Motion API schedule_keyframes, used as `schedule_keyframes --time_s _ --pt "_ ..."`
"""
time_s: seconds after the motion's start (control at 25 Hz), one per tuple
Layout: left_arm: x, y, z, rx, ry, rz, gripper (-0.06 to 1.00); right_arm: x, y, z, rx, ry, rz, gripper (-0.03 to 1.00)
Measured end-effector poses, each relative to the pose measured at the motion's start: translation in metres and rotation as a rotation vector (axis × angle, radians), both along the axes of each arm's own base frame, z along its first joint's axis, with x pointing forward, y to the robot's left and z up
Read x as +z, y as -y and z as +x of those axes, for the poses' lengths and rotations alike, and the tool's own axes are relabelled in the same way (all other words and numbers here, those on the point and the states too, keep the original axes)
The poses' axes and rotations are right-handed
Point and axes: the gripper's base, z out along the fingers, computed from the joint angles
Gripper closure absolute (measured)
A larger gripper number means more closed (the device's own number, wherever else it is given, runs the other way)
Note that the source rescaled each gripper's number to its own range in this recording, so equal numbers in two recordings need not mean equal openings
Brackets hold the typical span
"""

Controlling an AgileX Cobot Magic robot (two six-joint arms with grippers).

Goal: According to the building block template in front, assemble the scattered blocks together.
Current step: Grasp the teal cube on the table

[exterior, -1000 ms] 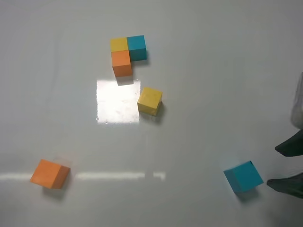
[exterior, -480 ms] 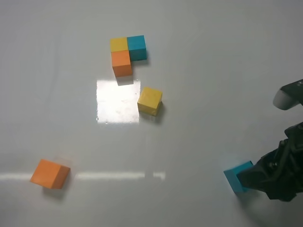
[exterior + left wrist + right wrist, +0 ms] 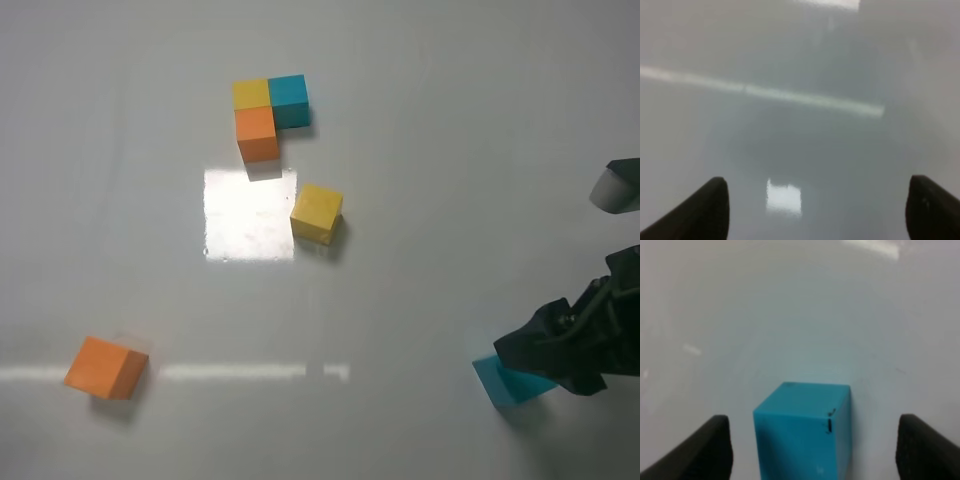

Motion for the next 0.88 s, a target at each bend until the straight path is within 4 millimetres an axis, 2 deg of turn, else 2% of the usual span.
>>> schedule_keyframes --time_s 0.2,0.44,0.68,0.88 --pt "0.000 0.000 0.000 0.000 0.000 -0.001 0.23 0.000 -0.002 -0.001 0.020 -0.011 0.018 0.22" --pt "0.000 0.000 0.000 0.000 0.000 -0.001 0.23 0.001 -0.009 -0.005 0.035 -0.060 0.107 0.21" --pt "0.000 0.000 0.000 0.000 0.000 -0.001 0.23 0.001 -0.011 -0.007 0.096 -0.049 0.088 0.00" --pt "0.000 0.000 0.000 0.000 0.000 -0.001 0.23 -0.005 -0.005 -0.002 0.068 -0.059 -0.006 -0.03"
